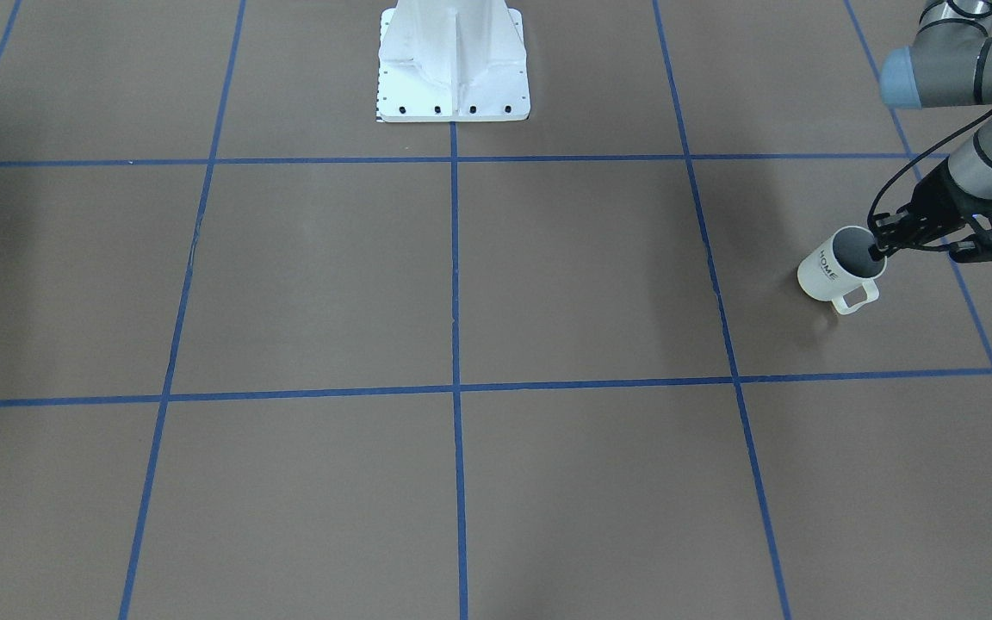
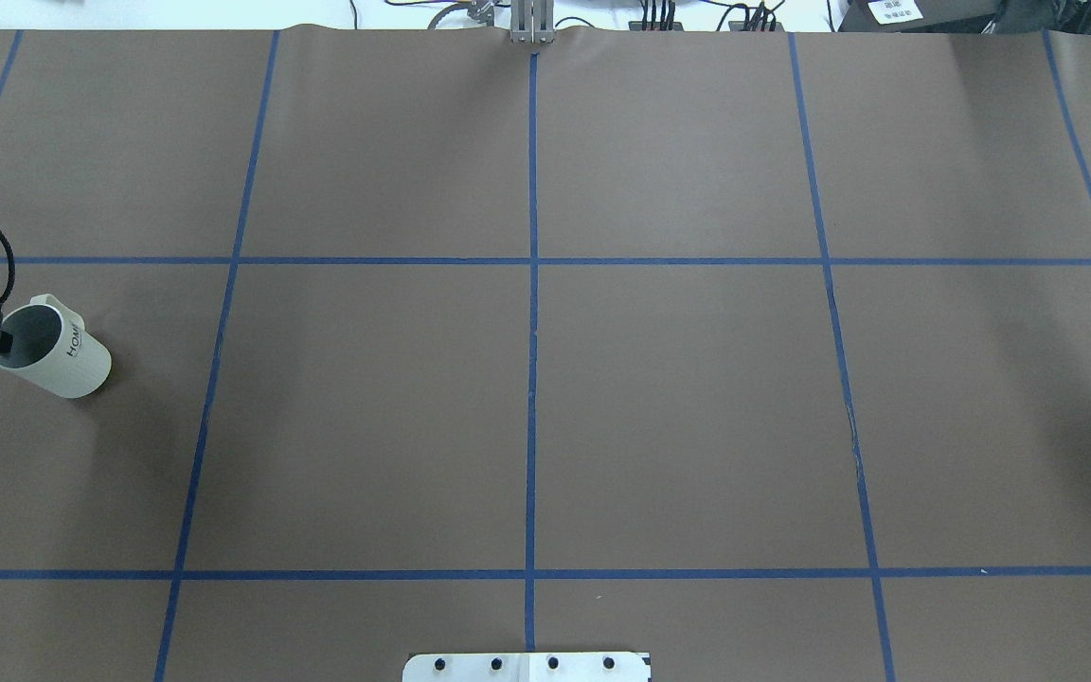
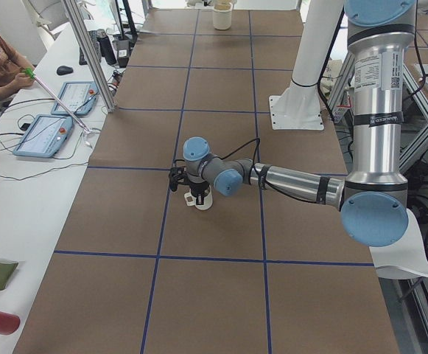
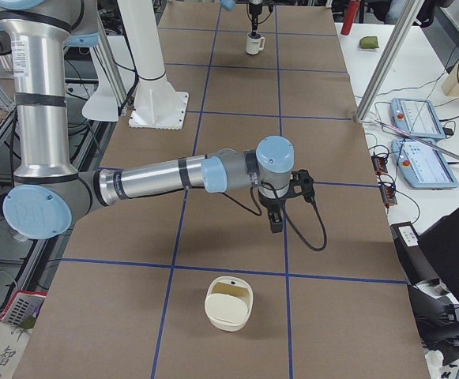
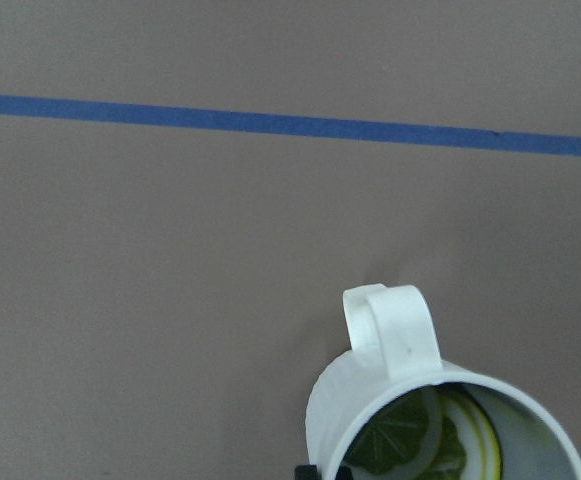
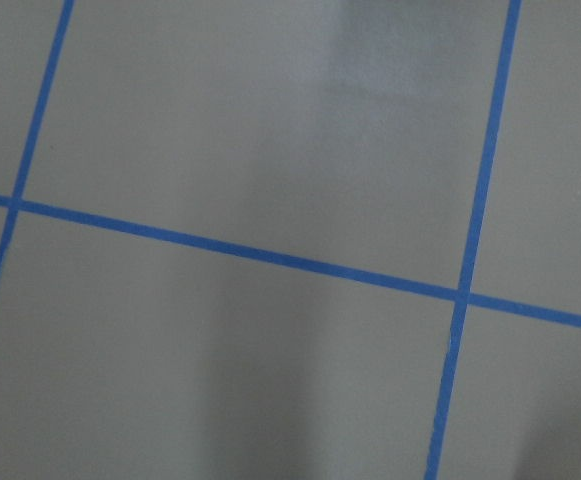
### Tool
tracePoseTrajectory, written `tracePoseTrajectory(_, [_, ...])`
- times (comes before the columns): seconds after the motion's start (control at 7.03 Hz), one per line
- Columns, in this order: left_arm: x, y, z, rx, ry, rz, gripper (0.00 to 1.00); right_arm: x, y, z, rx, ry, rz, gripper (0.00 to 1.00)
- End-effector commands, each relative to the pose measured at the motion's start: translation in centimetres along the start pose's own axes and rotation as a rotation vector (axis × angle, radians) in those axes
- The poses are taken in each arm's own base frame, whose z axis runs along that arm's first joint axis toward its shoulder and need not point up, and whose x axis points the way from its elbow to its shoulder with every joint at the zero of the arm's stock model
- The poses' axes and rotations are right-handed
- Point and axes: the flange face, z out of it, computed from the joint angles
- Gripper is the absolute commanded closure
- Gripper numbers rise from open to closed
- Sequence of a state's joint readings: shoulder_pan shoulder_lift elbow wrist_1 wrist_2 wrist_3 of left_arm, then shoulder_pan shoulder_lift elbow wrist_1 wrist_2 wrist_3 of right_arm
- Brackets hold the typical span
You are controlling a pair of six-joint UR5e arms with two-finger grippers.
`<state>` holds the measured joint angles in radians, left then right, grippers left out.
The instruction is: Left arm hands cup to right arm to dump lemon
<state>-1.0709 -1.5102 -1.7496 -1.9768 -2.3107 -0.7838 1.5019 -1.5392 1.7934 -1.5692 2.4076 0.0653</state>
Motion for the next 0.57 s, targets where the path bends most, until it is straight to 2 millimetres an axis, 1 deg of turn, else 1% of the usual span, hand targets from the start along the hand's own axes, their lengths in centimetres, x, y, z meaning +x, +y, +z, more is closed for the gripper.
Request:
tracePoseTrajectory(0.0, [1.4,-2.8,-4.5,-0.031,0.115,-0.057,1.00,-2.9,-2.2,-1.0,0.045,-0.016,0.034,0.00])
tracePoseTrajectory(0.14, [3.2,-5.6,-7.3,-0.022,0.119,-0.104,1.00,-5.5,-2.8,0.2,0.086,-0.036,-0.048,0.00])
tracePoseTrajectory(0.28, [6.3,-8.2,-10.0,-0.038,0.114,-0.155,1.00,-9.4,-4.0,1.9,0.106,-0.063,-0.098,0.00])
tracePoseTrajectory(0.43, [10.0,-10.7,-12.8,-0.055,0.093,-0.208,1.00,-14.0,-6.5,2.4,0.128,-0.060,-0.111,0.00])
